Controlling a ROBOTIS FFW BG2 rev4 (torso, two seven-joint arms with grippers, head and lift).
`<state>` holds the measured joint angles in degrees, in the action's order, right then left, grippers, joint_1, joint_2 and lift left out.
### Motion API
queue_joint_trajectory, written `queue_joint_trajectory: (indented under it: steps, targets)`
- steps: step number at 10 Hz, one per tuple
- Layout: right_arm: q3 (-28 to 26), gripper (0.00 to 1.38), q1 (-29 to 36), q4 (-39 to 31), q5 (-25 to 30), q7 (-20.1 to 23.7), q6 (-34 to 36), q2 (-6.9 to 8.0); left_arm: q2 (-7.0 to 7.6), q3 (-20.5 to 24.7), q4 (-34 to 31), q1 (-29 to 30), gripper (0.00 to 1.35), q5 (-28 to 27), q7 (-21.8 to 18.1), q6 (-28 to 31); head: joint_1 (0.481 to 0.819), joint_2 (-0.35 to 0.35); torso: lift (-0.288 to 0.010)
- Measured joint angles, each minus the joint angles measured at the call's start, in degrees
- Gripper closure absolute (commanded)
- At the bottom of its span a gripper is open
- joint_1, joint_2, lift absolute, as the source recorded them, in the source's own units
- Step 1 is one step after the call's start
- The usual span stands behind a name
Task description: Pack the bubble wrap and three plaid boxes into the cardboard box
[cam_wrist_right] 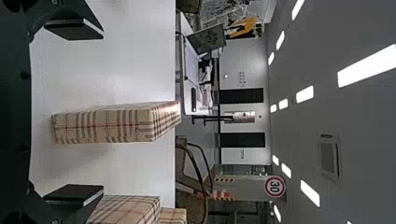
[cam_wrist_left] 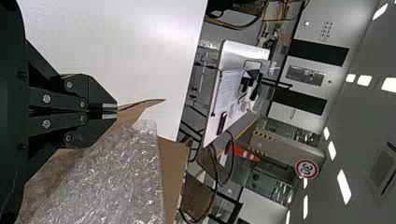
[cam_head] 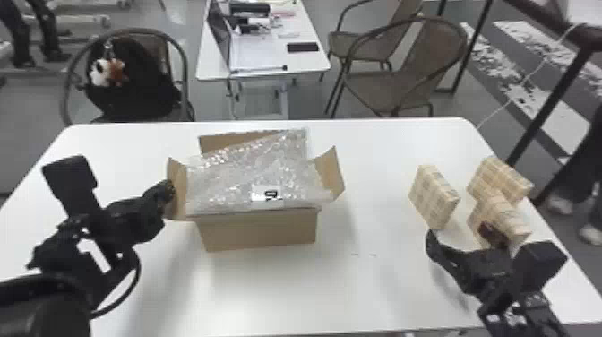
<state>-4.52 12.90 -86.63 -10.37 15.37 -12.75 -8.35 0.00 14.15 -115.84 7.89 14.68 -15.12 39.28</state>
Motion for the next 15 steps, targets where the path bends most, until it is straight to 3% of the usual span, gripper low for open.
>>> queue_joint_trajectory:
  steps: [14, 15]
  targets:
    - [2.32, 0.16, -12.99, 15.46, 0.66, 4.3, -2.19, -0.56, 0.0, -0.05, 0.09, 0.36, 1.21, 0.05, -0.04, -0.79, 0.695, 0.009, -0.132]
    - [2.98, 0.3, -13.56, 15.74, 1.04, 4.33, -2.15, -0.61, 0.0, -0.08, 0.09, 0.31, 1.21, -0.06, -0.04, -0.79, 0.695, 0.016, -0.132]
